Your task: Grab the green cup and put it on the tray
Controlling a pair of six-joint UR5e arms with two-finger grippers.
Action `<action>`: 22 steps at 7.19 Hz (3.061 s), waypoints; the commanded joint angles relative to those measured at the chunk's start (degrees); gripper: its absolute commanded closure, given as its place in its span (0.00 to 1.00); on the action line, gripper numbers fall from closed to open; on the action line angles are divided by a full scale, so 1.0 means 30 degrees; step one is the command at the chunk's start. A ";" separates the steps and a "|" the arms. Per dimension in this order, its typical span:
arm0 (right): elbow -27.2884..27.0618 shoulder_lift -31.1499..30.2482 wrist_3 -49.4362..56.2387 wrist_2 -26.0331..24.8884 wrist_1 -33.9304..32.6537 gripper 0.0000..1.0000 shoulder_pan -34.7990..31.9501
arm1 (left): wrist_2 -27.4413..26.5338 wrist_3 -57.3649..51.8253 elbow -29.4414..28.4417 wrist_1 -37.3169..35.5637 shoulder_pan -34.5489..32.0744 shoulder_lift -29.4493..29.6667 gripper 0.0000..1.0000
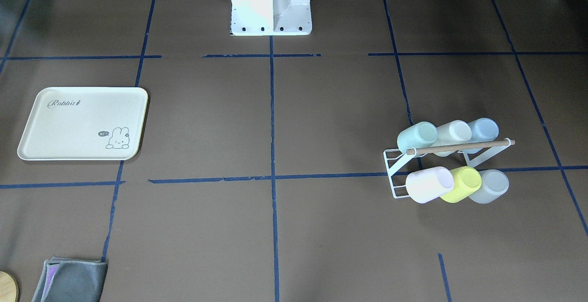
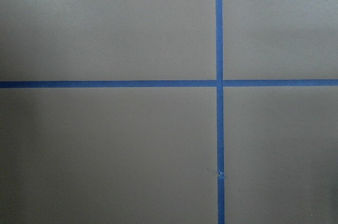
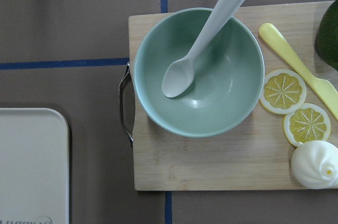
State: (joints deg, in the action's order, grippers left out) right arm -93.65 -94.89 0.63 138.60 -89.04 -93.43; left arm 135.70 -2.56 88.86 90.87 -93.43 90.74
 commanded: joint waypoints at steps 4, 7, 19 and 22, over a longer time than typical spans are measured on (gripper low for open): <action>-0.0917 0.0076 0.0054 -0.0172 0.0001 0.00 0.0088 | 0.0029 -0.0055 -0.0031 0.0062 0.0000 0.0016 0.00; -0.1008 0.0105 -0.0033 0.0119 0.0029 0.00 0.0320 | -0.0464 -0.0113 0.0057 0.0121 0.0000 0.0162 0.00; -0.0951 -0.1211 -1.1778 -0.1901 0.9219 0.00 0.7674 | -0.0528 -0.0142 0.0116 0.0150 0.0000 0.0192 0.00; -0.0601 -0.1476 -1.3621 -0.3016 1.0193 0.00 0.9751 | -0.0528 -0.0026 0.0116 0.0531 0.0000 0.0162 0.00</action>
State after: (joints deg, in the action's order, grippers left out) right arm -96.00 -99.19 -38.02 130.65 -59.72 -66.72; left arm 134.12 -2.79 89.21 92.05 -93.43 91.27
